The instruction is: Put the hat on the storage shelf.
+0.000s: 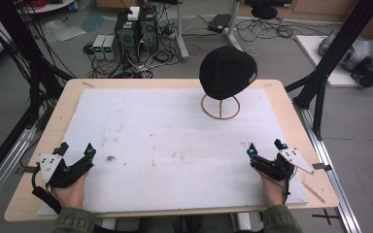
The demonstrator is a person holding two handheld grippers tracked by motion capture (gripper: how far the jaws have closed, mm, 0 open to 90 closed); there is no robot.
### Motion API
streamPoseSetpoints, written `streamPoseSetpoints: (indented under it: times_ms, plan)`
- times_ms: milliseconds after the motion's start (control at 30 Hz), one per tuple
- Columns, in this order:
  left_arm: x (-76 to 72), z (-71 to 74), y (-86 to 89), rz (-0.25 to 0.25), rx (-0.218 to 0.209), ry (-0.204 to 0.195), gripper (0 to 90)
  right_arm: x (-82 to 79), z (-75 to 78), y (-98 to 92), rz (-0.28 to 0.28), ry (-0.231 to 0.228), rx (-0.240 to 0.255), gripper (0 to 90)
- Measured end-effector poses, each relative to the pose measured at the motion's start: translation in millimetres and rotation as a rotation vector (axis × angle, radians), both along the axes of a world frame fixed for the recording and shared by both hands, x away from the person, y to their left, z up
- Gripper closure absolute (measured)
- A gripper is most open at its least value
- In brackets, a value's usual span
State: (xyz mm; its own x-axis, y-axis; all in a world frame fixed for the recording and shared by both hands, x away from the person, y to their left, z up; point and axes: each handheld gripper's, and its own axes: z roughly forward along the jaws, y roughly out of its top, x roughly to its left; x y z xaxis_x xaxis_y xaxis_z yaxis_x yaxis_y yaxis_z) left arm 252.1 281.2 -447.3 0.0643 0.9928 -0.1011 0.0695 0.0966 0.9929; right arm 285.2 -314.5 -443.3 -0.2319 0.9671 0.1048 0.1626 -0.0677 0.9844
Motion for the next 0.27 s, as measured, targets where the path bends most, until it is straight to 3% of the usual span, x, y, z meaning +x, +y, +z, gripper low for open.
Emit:
streamPoseSetpoints:
  times_ms: [267]
  plan:
    - [1.2,-0.8,0.5,-0.012,-0.009,0.009,16.6,0.5,-0.3,-0.2,0.004,0.002,0.000,1.6]
